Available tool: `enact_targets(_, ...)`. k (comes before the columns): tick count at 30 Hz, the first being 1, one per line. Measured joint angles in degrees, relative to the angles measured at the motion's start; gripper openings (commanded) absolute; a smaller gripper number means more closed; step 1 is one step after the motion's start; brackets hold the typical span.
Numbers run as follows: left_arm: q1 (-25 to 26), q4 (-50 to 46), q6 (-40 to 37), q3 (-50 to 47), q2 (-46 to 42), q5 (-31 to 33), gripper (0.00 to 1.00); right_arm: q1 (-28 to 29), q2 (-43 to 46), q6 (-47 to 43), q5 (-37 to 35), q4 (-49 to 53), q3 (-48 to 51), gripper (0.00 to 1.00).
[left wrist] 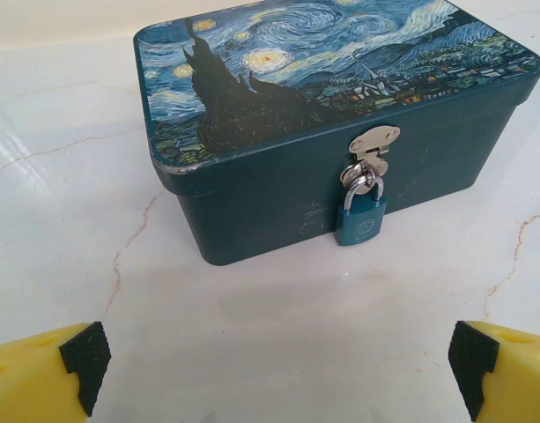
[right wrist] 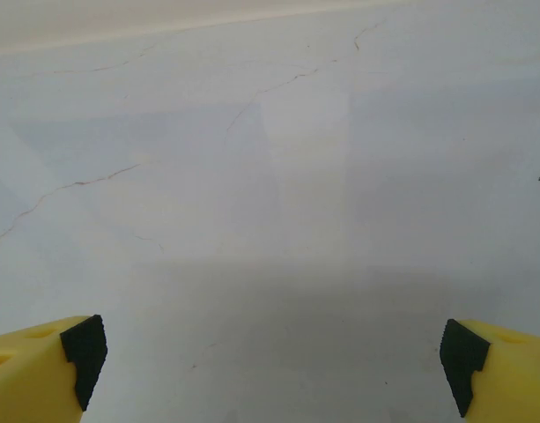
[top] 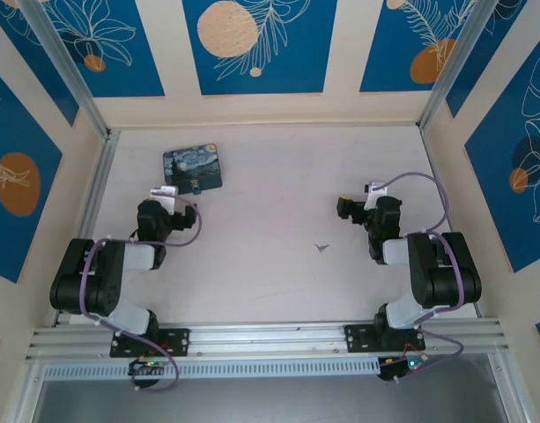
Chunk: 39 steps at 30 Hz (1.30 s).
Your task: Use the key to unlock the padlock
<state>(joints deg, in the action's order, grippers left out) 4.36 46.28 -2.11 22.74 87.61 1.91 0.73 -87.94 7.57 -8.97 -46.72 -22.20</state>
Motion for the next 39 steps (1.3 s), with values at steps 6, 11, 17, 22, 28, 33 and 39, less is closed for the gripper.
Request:
enact_targets(6, -0.02, -0.04, 0.0, 0.0, 0.0, 0.0, 1.0, 0.0, 0.0, 0.0, 0.0, 0.0, 0.0, 0.99)
enact_targets(11, -0.02, -0.04, 0.02, 0.0, 0.0, 0.0, 1.0, 0.0, 0.0, 0.0, 0.0, 0.0, 0.0, 0.99)
enact_targets(17, -0.02, -0.31, 0.02, 0.02, 0.02, 0.0, 1.0, 0.0, 0.0, 0.0, 0.0, 0.0, 0.0, 0.99)
enact_targets(22, -0.13, -0.83, 0.0, 0.15, -0.02, -0.48, 1.0, -0.17, 0.09, 0.04, 0.09, 0.0, 0.0, 0.99)
enact_targets(28, -0.17, -15.82, 0.35, 8.13, -5.01, -0.79, 1.0, -0.37, 10.36, 3.54, -3.26, 17.16, -5.81, 0.99)
enact_targets(33, -0.24, -23.37, 4.63, 15.15, -10.29, 0.81, 1.0, -1.44, 16.0, 16.52, -7.1, 33.24, -17.05, 0.99)
enact_targets(39, -1.09, -38.23, 11.63, 31.21, -4.83, 4.61, 1.0, -2.84, 16.17, 26.01, -3.67, 49.22, -21.9, 1.0)
